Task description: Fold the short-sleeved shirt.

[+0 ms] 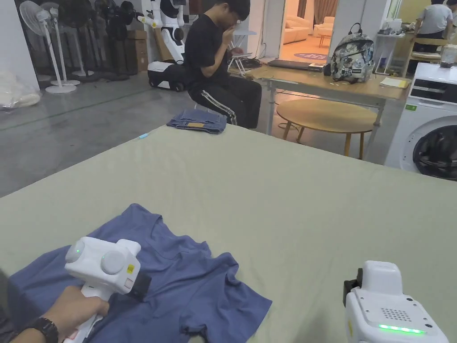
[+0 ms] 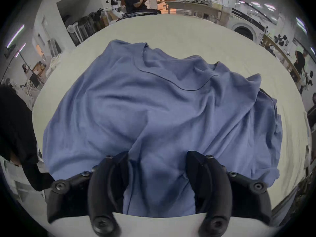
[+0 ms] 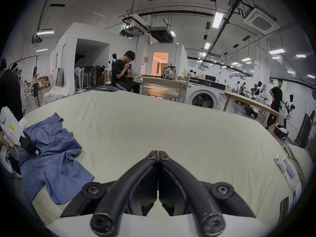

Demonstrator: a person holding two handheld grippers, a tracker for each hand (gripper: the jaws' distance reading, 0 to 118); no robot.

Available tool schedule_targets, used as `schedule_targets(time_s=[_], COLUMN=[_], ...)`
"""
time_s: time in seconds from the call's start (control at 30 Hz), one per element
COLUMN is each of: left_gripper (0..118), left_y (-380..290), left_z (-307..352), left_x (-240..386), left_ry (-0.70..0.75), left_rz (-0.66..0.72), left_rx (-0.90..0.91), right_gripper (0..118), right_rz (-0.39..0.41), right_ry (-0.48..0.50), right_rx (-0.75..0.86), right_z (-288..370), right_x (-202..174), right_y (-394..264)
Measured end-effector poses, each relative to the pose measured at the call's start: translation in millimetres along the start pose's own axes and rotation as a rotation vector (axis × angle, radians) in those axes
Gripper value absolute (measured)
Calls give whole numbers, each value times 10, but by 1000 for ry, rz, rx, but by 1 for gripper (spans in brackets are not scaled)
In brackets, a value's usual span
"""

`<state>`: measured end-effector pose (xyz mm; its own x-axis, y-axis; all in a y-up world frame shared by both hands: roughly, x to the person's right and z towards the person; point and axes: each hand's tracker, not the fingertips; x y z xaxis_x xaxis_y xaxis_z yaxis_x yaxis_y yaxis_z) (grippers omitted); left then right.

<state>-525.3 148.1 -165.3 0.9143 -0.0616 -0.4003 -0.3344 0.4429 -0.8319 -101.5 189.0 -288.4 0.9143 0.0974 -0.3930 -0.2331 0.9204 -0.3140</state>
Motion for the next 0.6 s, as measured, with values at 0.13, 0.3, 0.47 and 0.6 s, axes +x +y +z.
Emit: schedule_targets(time_s=[0.13, 0.3, 0.47, 0.6], left_gripper=[1, 0, 0, 0], left_y=[-2, -35, -23, 49], left_z=[25, 49, 323, 562], left_x=[-59, -177, -150, -131], left_ry=[41, -5, -24, -48], left_rz=[11, 55, 81, 76], left_rx=[38, 67, 216, 308], right_gripper=[0, 0, 0, 0], right_rz=[-5, -10, -9, -24], right_ry=[1, -2, -8, -27], right_rx=[-15, -17, -9, 4], right_z=[-9, -15, 19, -3], right_x=[-31, -40, -19, 69], right_y=[-13, 3, 34, 36])
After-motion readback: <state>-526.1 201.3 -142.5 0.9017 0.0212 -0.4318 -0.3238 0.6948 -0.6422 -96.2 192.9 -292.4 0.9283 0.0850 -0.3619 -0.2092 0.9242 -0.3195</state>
